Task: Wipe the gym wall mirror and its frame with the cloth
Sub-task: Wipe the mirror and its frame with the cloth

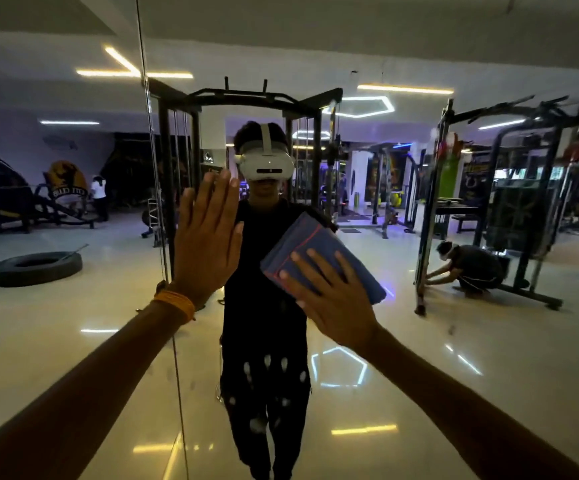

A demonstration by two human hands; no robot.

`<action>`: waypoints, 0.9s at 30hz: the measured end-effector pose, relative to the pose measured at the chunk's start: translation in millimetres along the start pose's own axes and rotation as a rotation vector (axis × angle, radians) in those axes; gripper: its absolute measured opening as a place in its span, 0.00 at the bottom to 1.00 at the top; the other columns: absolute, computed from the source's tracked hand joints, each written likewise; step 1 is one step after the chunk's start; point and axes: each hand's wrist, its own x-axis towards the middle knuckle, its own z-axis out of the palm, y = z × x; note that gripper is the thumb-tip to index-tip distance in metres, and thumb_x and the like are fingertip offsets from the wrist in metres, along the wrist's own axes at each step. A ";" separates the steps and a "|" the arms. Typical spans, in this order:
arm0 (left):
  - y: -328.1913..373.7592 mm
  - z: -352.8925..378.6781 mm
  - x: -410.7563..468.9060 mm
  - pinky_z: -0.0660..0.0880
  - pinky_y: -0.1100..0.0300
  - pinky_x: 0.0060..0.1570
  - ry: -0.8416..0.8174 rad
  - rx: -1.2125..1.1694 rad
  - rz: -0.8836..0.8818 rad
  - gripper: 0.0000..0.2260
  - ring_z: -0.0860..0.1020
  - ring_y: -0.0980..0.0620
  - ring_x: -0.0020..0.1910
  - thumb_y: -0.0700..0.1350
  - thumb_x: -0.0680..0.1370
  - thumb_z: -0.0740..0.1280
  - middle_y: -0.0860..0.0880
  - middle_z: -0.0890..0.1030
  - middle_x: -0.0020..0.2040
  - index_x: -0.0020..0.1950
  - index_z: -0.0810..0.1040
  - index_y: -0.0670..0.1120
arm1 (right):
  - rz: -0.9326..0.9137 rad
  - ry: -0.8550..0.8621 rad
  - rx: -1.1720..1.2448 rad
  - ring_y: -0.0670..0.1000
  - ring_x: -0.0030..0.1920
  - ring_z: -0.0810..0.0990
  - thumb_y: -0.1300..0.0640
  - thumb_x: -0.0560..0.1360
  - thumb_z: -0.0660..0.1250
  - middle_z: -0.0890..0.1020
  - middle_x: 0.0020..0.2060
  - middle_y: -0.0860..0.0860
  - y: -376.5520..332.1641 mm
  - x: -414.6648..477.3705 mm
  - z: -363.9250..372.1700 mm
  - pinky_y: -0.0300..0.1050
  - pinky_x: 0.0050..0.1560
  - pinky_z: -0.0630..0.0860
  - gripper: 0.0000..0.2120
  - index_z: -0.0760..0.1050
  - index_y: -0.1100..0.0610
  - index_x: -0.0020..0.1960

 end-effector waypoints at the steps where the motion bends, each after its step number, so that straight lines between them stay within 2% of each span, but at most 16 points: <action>1: -0.2 -0.7 -4.1 0.50 0.37 0.81 -0.001 -0.002 -0.001 0.27 0.54 0.38 0.83 0.49 0.86 0.53 0.38 0.58 0.83 0.82 0.59 0.37 | -0.092 -0.035 -0.009 0.56 0.81 0.59 0.47 0.87 0.52 0.62 0.80 0.52 -3.0 -10.8 -0.3 0.60 0.81 0.49 0.23 0.63 0.48 0.81; 3: -2.7 -2.5 -13.9 0.51 0.37 0.80 -0.013 -0.005 0.007 0.27 0.54 0.38 0.83 0.49 0.86 0.53 0.38 0.58 0.83 0.82 0.59 0.37 | -0.217 -0.035 -0.054 0.55 0.80 0.60 0.48 0.87 0.55 0.63 0.80 0.52 24.2 -5.0 -6.7 0.58 0.82 0.47 0.22 0.66 0.48 0.80; 4: -4.5 -3.4 -18.1 0.51 0.37 0.81 -0.018 -0.003 0.015 0.27 0.54 0.38 0.83 0.48 0.86 0.53 0.38 0.58 0.83 0.82 0.59 0.37 | -0.220 0.001 -0.086 0.56 0.80 0.61 0.49 0.86 0.57 0.62 0.80 0.53 44.3 8.7 -10.6 0.59 0.82 0.46 0.22 0.66 0.48 0.80; 5: -6.4 -4.5 -21.9 0.51 0.38 0.81 -0.021 -0.004 0.019 0.26 0.54 0.38 0.83 0.48 0.86 0.53 0.37 0.59 0.83 0.82 0.59 0.37 | -0.162 0.049 -0.125 0.58 0.80 0.61 0.49 0.85 0.61 0.62 0.80 0.54 65.8 25.5 -14.1 0.60 0.82 0.45 0.24 0.66 0.49 0.80; 8: -14.9 -8.7 -30.3 0.53 0.37 0.80 -0.038 -0.012 0.032 0.26 0.54 0.38 0.83 0.49 0.86 0.52 0.38 0.59 0.83 0.82 0.59 0.38 | 0.239 0.216 -0.113 0.61 0.81 0.60 0.51 0.81 0.70 0.64 0.80 0.58 94.3 69.1 -23.4 0.63 0.81 0.49 0.31 0.64 0.53 0.81; 10: -22.5 -11.1 -34.9 0.53 0.37 0.80 -0.047 -0.007 0.042 0.26 0.54 0.39 0.83 0.49 0.86 0.51 0.38 0.58 0.83 0.82 0.59 0.38 | 0.321 0.214 -0.045 0.61 0.81 0.58 0.51 0.83 0.64 0.62 0.81 0.58 60.3 65.5 -14.1 0.64 0.81 0.48 0.27 0.65 0.53 0.81; 11: -26.1 -11.8 -37.9 0.52 0.37 0.81 -0.050 0.000 0.042 0.26 0.53 0.40 0.83 0.49 0.86 0.50 0.39 0.58 0.83 0.83 0.58 0.38 | 0.251 0.177 -0.024 0.60 0.81 0.58 0.51 0.85 0.60 0.61 0.81 0.56 31.6 48.5 -5.0 0.63 0.81 0.47 0.24 0.64 0.51 0.81; 13: -31.4 -12.2 -44.3 0.51 0.38 0.81 -0.053 0.020 0.043 0.26 0.53 0.40 0.83 0.49 0.86 0.50 0.39 0.57 0.83 0.83 0.58 0.39 | -0.023 0.036 0.000 0.58 0.82 0.55 0.49 0.86 0.56 0.61 0.81 0.53 -21.3 0.8 13.4 0.62 0.81 0.47 0.23 0.62 0.48 0.81; 15: -32.4 -11.6 -48.7 0.53 0.37 0.80 -0.049 0.025 0.054 0.26 0.54 0.39 0.83 0.49 0.86 0.51 0.39 0.58 0.83 0.83 0.58 0.38 | -0.215 -0.041 -0.010 0.56 0.83 0.55 0.48 0.85 0.60 0.60 0.81 0.51 -44.4 -33.7 20.6 0.60 0.82 0.47 0.26 0.61 0.48 0.81; 17: -31.9 -11.0 -49.4 0.53 0.37 0.80 -0.049 0.029 0.056 0.26 0.55 0.39 0.83 0.49 0.86 0.51 0.39 0.58 0.83 0.83 0.59 0.38 | -0.321 -0.011 -0.010 0.55 0.81 0.60 0.50 0.85 0.62 0.61 0.81 0.51 -26.2 -26.5 13.8 0.59 0.82 0.47 0.24 0.63 0.48 0.80; 19: -31.6 -10.0 -49.7 0.52 0.38 0.81 -0.052 0.021 0.045 0.26 0.53 0.40 0.83 0.49 0.86 0.52 0.38 0.58 0.83 0.83 0.59 0.38 | -0.282 0.054 -0.057 0.57 0.80 0.62 0.52 0.86 0.60 0.62 0.80 0.52 13.8 8.5 2.6 0.60 0.81 0.46 0.22 0.66 0.49 0.79; 22: -28.7 -9.7 -50.0 0.49 0.40 0.81 -0.039 -0.010 0.018 0.26 0.51 0.42 0.83 0.49 0.86 0.51 0.39 0.58 0.83 0.83 0.58 0.39 | 0.139 0.210 -0.148 0.60 0.80 0.63 0.48 0.80 0.71 0.66 0.79 0.57 66.5 70.4 -12.2 0.64 0.80 0.51 0.30 0.69 0.52 0.79; 24: -28.5 -10.2 -50.7 0.49 0.40 0.81 -0.050 -0.020 0.018 0.26 0.50 0.42 0.83 0.50 0.87 0.50 0.39 0.57 0.83 0.83 0.56 0.40 | 0.315 0.231 -0.087 0.61 0.81 0.60 0.47 0.81 0.70 0.64 0.80 0.58 51.4 78.7 -14.2 0.64 0.81 0.50 0.30 0.67 0.53 0.80; 25: -28.8 -10.8 -51.3 0.48 0.40 0.81 -0.061 -0.015 0.021 0.26 0.50 0.42 0.83 0.50 0.87 0.50 0.39 0.57 0.83 0.83 0.56 0.40 | 0.293 0.213 -0.053 0.60 0.81 0.60 0.48 0.84 0.64 0.63 0.80 0.58 29.8 66.9 -10.1 0.63 0.81 0.47 0.26 0.66 0.52 0.80; 27: -29.7 -11.8 -51.0 0.49 0.40 0.81 -0.076 0.002 0.028 0.26 0.51 0.42 0.83 0.50 0.87 0.50 0.39 0.57 0.84 0.83 0.55 0.40 | 0.051 0.100 -0.012 0.59 0.81 0.58 0.49 0.86 0.57 0.62 0.80 0.55 -16.9 18.8 3.7 0.61 0.81 0.45 0.23 0.64 0.49 0.80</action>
